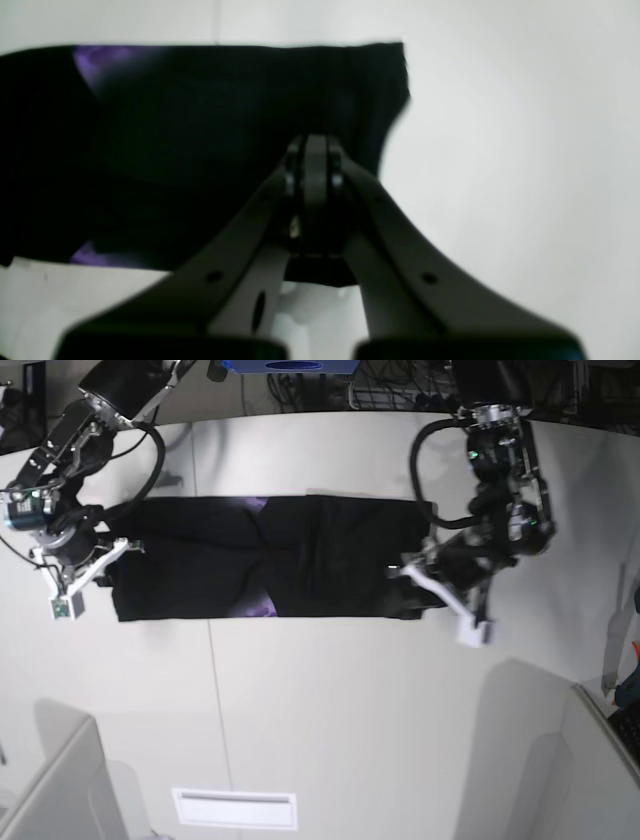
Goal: Fold the T-shirt properly
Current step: 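Release the strip and raise both grippers away from the shirt, then lower both grippers and grasp the two ends of the black strip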
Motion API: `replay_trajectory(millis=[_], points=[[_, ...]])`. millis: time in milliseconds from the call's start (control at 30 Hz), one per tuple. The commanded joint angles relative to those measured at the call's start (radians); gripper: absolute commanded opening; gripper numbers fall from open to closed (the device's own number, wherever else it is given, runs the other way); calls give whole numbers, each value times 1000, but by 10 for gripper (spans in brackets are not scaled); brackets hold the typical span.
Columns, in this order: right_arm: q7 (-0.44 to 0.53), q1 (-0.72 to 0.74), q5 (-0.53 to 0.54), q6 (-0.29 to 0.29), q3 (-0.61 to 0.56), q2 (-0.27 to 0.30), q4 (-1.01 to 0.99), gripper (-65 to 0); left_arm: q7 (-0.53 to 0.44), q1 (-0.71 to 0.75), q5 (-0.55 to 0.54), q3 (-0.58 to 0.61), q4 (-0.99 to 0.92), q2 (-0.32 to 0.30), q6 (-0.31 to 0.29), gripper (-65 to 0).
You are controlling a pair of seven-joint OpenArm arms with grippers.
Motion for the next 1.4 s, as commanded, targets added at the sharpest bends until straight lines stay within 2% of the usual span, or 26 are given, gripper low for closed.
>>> replay_trajectory(millis=[0,33,67,133,167,200,233,300,400,467,567,700,833,1000,1133,1233,1367], points=[[-21,34,8,-2,18,10,11,-650,-1,21,-6,-78,33,-19,-6,-650],[-66,57,8,-1,40,10,-1,-650,-1,46,-6,-159,37,-41,-7,-650],[-96,79,8,2,60,11,-20,-579,-1,70,-6,-234,31,-67,-7,-650],[-116,116,8,4,86,17,-90,-359,-1,123,-5,-358,5,-113,-16,-650],[-115,129,8,4,95,22,-129,-278,-5,147,-5,-401,-10,-136,-38,-650],[-115,142,8,4,95,40,-176,-210,-7,173,0,-443,-30,-159,-70,-650],[-115,149,8,4,90,51,-221,-183,-9,193,2,-481,-55,-171,-105,-650],[-110,174,10,4,98,59,-293,-194,-9,218,3,-535,-110,-184,-160,-650],[-50,185,10,4,92,62,-362,-210,-10,219,26,-561,-193,-184,-210,-650],[-32,189,10,4,92,62,-394,-210,-48,218,100,-532,-205,-179,-245,-650],[-27,208,10,4,98,60,-457,-210,-148,225,204,-423,-204,-176,-285,-650],[16,197,8,4,99,73,-482,-210,-226,224,262,-308,-247,-178,-288,-650],[28,189,8,4,92,83,-506,-210,-272,199,261,-262,-311,-184,-288,-650],[26,174,7,4,92,100,-572,-210,-274,141,262,-182,-339,-184,-288,-650],[20,142,8,5,92,94,-583,-210,-276,109,262,-113,-340,-178,-285,-650],[19,122,8,7,90,68,-574,-212,-277,89,262,-68,-342,-176,-285,-650],[3,109,8,75,90,59,-565,-213,-277,72,262,-12,-342,-174,-283,-650]])
